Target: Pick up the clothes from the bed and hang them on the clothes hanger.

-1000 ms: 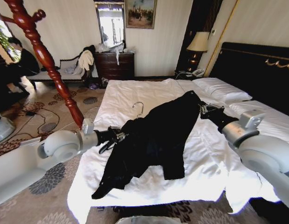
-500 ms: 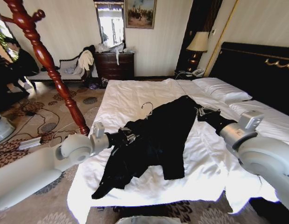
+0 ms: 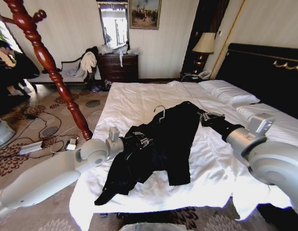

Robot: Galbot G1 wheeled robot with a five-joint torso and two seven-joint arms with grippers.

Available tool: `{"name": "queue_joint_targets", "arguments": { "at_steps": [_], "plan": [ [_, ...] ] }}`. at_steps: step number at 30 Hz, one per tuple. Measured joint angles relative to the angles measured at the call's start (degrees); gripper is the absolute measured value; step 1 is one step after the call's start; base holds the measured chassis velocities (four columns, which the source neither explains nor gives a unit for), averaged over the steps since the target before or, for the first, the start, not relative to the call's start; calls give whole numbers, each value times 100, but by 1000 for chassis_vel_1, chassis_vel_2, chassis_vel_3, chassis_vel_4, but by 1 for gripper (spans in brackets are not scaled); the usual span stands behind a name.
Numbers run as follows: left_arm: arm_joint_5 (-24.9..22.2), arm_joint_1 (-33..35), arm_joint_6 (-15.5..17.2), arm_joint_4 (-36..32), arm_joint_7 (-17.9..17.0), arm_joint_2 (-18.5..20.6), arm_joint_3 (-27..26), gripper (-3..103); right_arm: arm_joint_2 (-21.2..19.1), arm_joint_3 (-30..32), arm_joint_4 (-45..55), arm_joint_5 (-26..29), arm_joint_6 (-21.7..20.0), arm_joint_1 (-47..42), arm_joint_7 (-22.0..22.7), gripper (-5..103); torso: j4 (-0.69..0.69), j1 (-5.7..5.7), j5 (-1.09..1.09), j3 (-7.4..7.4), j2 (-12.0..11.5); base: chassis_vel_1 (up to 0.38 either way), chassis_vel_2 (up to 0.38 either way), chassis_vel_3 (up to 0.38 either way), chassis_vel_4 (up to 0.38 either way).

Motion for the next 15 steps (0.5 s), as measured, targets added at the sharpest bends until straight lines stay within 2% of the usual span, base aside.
{"name": "queue_joint_targets", "arguments": {
  "at_steps": [2, 5, 7, 9, 11, 15],
  "plan": [
    [10, -1, 0, 30, -10, -7, -9, 16, 4, 12, 31, 92, -16, 3, 31, 0, 0, 0, 0, 0, 0, 0, 0, 0, 0],
    [73, -13, -17, 209, -50, -162, -3, 16, 17, 35, 67, 604, -68, 69, 233, 0, 1, 0, -1, 0, 1, 0, 0, 0, 0],
    [90, -23, -25, 255, -62, -215, 10, 16, 19, 41, 67, 727, -74, 78, 273, 0, 1, 0, -1, 0, 1, 0, 0, 0, 0],
    [105, -72, -48, 399, -96, -427, 74, 16, 31, 59, 67, 1066, -98, 90, 386, 0, 0, 0, 0, 0, 0, 0, 0, 0, 0],
    [84, -145, -86, 466, -128, -658, 156, 16, 53, 74, 68, 1206, -103, 82, 430, 0, -1, 0, -1, 0, 0, 0, 0, 0, 0],
    [6, -272, -154, 488, -161, -884, 316, 16, 94, 81, 67, 1328, -107, 79, 477, 0, -2, 0, 1, 0, 0, 0, 0, 0, 0]
  ]
}}
